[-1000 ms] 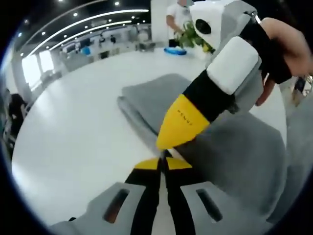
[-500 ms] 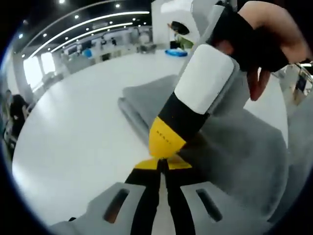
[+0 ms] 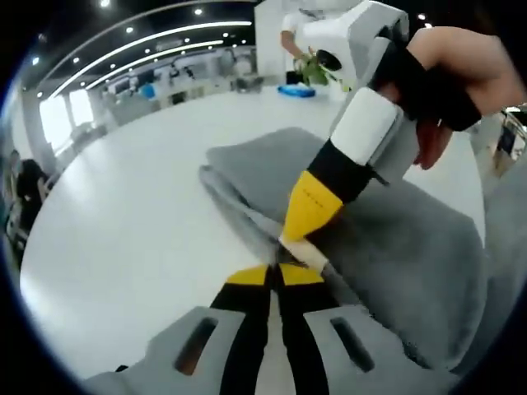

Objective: Open the folded towel by lifting each exposed corner and separating the folded layers until the towel lies flat within the target outline without major curled edges

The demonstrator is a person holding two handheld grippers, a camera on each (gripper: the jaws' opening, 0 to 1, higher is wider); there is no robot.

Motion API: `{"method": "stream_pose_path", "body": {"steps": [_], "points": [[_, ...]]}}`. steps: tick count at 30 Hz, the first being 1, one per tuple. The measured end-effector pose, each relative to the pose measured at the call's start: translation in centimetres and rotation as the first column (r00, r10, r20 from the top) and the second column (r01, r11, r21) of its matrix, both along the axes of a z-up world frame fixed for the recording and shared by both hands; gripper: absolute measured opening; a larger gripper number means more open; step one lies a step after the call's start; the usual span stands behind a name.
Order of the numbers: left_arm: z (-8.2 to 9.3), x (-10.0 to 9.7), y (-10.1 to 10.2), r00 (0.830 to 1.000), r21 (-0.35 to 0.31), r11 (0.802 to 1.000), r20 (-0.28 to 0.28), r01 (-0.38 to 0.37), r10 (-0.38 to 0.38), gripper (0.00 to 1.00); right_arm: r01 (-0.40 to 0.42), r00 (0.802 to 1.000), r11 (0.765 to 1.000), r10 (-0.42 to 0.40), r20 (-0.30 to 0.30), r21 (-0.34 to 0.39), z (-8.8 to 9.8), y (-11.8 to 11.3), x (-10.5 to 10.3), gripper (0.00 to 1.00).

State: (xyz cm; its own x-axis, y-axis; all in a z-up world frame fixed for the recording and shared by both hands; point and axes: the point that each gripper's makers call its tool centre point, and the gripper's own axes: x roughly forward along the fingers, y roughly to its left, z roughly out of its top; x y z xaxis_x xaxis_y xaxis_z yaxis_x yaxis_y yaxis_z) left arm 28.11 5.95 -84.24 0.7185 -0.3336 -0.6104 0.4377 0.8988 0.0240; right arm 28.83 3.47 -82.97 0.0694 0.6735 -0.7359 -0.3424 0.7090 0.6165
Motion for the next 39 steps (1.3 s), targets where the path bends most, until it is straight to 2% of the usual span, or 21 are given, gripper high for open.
{"method": "stream_pose_path", "body": {"steps": [5, 9, 18, 23, 26, 30, 33, 36, 38, 39], "points": [[0.0, 0.0, 0.0, 1.0, 0.001, 1.0, 0.003, 0.003, -0.003, 0.03, 0.046, 0.999, 0.998, -0.045, -0.008, 0.041, 0.4, -2.0, 0.0, 0.0], [0.0, 0.0, 0.0, 1.0, 0.003, 1.0, 0.006, 0.01, -0.01, 0.03, 0.053, 0.998, 0.996, -0.055, 0.021, 0.073, 1.1, -3.0, 0.0, 0.0], [0.0, -0.1, 0.0, 1.0, 0.009, 1.0, 0.005, 0.022, -0.022, 0.03, 0.098, 0.994, 0.99, -0.103, 0.047, 0.1, 1.3, -5.8, 0.7, 0.0], [0.0, 0.0, 0.0, 1.0, 0.006, 1.0, 0.007, 0.025, -0.025, 0.03, 0.081, 0.989, 0.993, -0.09, 0.12, 0.084, 1.5, -7.5, 1.1, 0.0], [0.0, 0.0, 0.0, 1.0, 0.011, 1.0, 0.005, 0.026, -0.026, 0.03, 0.053, 0.979, 0.997, -0.063, 0.192, 0.055, 1.3, -8.7, 1.2, 0.0], [-0.1, 0.1, -0.1, 0.999, 0.033, 0.999, 0.0, 0.033, -0.033, 0.03, 0.069, 0.968, 0.992, -0.091, 0.232, 0.101, 1.8, -9.4, 1.0, 0.0], [-0.1, 0.0, -0.2, 0.999, 0.047, 0.998, -0.006, 0.041, -0.041, 0.03, 0.063, 0.964, 0.992, -0.089, 0.252, 0.109, 2.0, -9.5, 0.9, 0.0], [-0.1, 0.1, -0.2, 0.998, 0.067, 0.996, -0.017, 0.057, -0.056, 0.03, 0.026, 0.937, 0.998, -0.043, 0.345, 0.054, 2.0, -10.4, 1.1, 0.0], [-0.1, 0.1, -0.3, 0.997, 0.086, 0.994, -0.024, 0.071, -0.069, 0.03, 0.034, 0.933, 0.998, -0.052, 0.356, 0.057, 2.0, -10.8, 1.0, 0.0], [-0.1, 0.1, -0.3, 0.997, 0.097, 0.992, -0.024, 0.077, -0.075, 0.03, 0.05, 0.931, 0.995, -0.078, 0.357, 0.086, 2.3, -11.0, 0.9, 0.0]]}}
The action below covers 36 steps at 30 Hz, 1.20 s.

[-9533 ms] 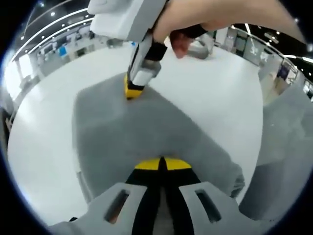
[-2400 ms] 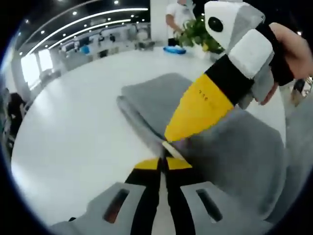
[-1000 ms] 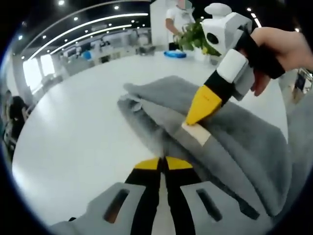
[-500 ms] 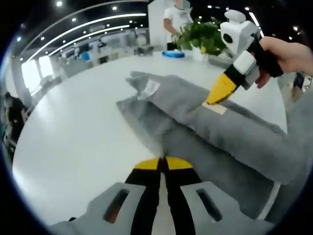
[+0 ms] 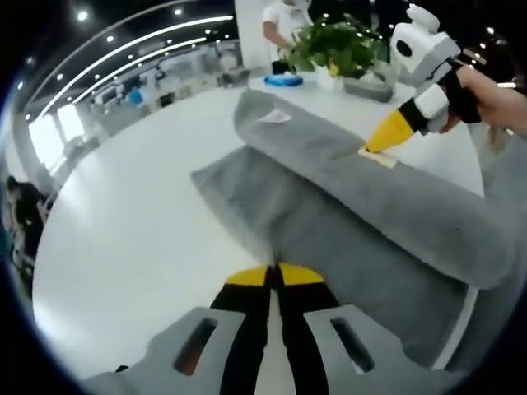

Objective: Open the folded towel by lifting each exposed corner and separating the folded layers until the towel lies flat within the target outline without major curled edges

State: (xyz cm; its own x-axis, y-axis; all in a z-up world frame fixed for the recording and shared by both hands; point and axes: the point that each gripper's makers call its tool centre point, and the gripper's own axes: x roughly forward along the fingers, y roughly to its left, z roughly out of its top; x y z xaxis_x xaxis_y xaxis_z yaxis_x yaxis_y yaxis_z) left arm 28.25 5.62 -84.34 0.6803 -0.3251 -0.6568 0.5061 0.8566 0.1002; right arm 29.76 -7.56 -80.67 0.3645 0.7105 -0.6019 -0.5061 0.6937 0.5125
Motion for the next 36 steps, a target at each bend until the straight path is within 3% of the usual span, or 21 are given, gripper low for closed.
{"method": "stream_pose_path", "body": {"steps": [1, 2, 6, 11, 14, 19, 24, 28, 32, 36], "points": [[0.0, 0.0, 0.0, 1.0, 0.013, 1.0, 0.001, 0.006, -0.006, 0.03, 0.031, 1.0, 0.998, -0.031, -0.007, 0.053, 0.5, -0.1, 0.0, 0.0], [0.0, 0.0, -0.1, 1.0, 0.022, 1.0, 0.002, 0.01, -0.01, 0.03, 0.037, 0.999, 0.997, -0.037, -0.006, 0.063, 0.6, -0.2, 0.0, 0.0], [0.0, 0.0, -0.2, 1.0, 0.066, 0.998, 0.004, 0.022, -0.022, 0.03, 0.048, 0.998, 0.998, -0.05, 0.048, 0.036, 0.6, -1.9, -0.5, 0.0], [0.0, 0.1, -0.2, 1.0, 0.092, 0.996, -0.017, 0.018, -0.017, 0.03, 0.064, 0.996, 0.997, -0.067, 0.06, 0.042, 0.4, -2.4, -0.5, 0.0], [-0.1, 0.0, -0.2, 1.0, 0.122, 0.993, -0.02, -0.009, 0.012, 0.03, 0.024, 0.995, 0.999, -0.021, 0.096, -0.029, -0.2, -2.5, -0.2, 0.0], [0.0, -0.1, -0.3, 1.0, 0.248, 0.968, 0.009, 0.025, -0.029, 0.03, 0.028, 0.996, 0.999, -0.025, 0.086, -0.026, -0.4, -2.8, -0.3, 0.0], [0.0, -0.2, -0.3, 0.999, 0.273, 0.961, 0.014, 0.038, -0.043, 0.03, 0.028, 0.996, 0.997, -0.022, 0.091, -0.068, -1.0, -3.7, -0.3, 0.0], [0.1, -0.3, -0.5, 0.993, 0.378, 0.922, 0.048, 0.08, -0.106, 0.03, 0.038, 0.997, 0.997, -0.034, 0.072, -0.062, -1.7, -4.1, -0.2, 0.0], [0.1, -0.3, -0.5, 0.993, 0.4, 0.913, 0.051, 0.079, -0.108, 0.03, 0.026, 0.997, 0.996, -0.02, 0.076, -0.089, -1.9, -4.2, -0.4, 0.0], [0.1, -0.3, -0.6, 0.988, 0.477, 0.872, 0.047, 0.109, -0.149, 0.03, 0.023, 0.997, 0.992, -0.014, 0.078, -0.121, -2.3, -4.7, -0.4, 0.0]]}}
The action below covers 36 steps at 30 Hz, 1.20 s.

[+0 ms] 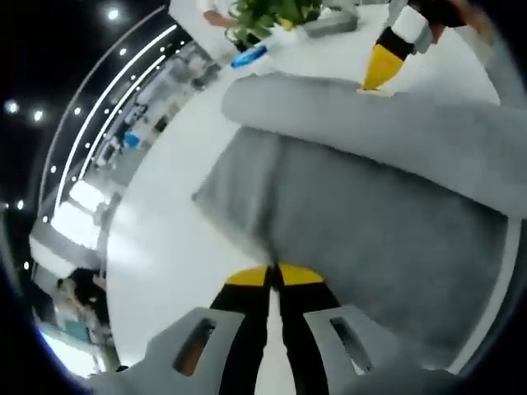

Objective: Open the folded towel by lifting each exposed corner and separating the folded layers until the towel lies flat within the target outline without major curled edges

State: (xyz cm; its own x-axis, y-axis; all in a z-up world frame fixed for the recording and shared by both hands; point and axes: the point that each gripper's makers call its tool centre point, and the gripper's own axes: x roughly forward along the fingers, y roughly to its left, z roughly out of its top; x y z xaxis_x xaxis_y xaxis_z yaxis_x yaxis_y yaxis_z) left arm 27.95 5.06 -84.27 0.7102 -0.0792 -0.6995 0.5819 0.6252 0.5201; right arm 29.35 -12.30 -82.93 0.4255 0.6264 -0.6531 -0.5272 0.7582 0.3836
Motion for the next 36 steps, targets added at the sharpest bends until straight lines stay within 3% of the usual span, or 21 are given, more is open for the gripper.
{"method": "stream_pose_path", "body": {"steps": [5, 14, 23, 36], "points": [[0.0, 0.0, 0.0, 1.0, 0.043, 0.999, 0.0, 0.012, -0.012, 0.03, 0.009, 1.0, 0.999, -0.008, 0.007, -0.041, -0.3, -1.0, 0.1, 0.0], [0.1, 0.0, 0.4, 1.0, 0.031, 1.0, -0.01, -0.004, 0.004, 0.03, 0.002, 1.0, 0.996, -0.001, 0.014, -0.089, -0.8, -1.2, -0.2, 0.0], [0.1, 0.1, 0.8, 1.0, 0.033, 0.999, -0.016, -0.018, 0.018, 0.03, -0.008, 1.0, 0.977, 0.013, 0.02, -0.212, -2.2, -3.1, -0.3, 0.0], [0.1, 0.0, 4.2, 0.996, 0.027, 0.996, -0.009, -0.09, 0.09, 0.03, -0.007, 0.999, 0.974, 0.016, 0.038, -0.228, -2.1, -3.3, -0.1, 0.0]]}}
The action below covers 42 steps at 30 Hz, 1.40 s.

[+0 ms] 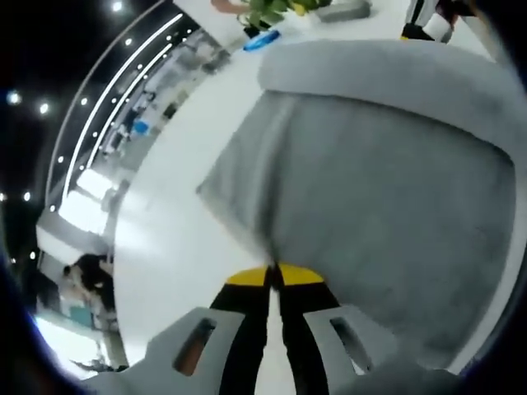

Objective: Open the folded towel by lifting each exposed corner and separating the folded layers until the towel lies flat within the target outline without major curled edges

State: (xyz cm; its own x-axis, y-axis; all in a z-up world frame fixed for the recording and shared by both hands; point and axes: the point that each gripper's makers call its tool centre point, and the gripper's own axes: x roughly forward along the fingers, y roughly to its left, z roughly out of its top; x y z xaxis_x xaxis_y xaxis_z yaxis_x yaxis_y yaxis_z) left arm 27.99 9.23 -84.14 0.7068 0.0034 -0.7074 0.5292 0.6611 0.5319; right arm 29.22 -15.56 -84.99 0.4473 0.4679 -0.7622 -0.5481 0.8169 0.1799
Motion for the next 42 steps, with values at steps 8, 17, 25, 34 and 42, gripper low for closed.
{"method": "stream_pose_path", "body": {"steps": [8, 17, 25, 34, 42], "points": [[0.0, 0.1, 2.0, 1.0, -0.007, 1.0, 0.005, -0.026, 0.026, 0.03, -0.004, 1.0, 1.0, 0.004, 0.011, -0.007, 0.0, 0.0, 0.1, 0.0], [-0.1, 0.0, 3.4, 1.0, -0.005, 1.0, 0.015, -0.006, 0.006, 0.03, -0.024, 0.999, 0.991, 0.03, 0.046, -0.131, -0.1, -0.1, 0.0, 0.0], [0.0, 0.0, 4.5, 0.999, -0.018, 1.0, 0.037, -0.023, 0.024, 0.03, -0.086, 0.989, 0.968, 0.112, 0.101, -0.234, -0.1, 0.0, -0.1, 0.0], [0.0, 0.1, 5.4, 0.998, -0.028, 0.999, 0.057, -0.014, 0.016, 0.03, -0.116, 0.984, 0.947, 0.151, 0.097, -0.301, 0.0, -1.0, -0.4, 0.0], [0.0, 0.1, 5.8, 0.998, -0.021, 1.0, 0.057, -0.01, 0.011, 0.03, -0.125, 0.982, 0.931, 0.165, 0.089, -0.343, 0.0, -1.9, -0.5, 0.0]]}}
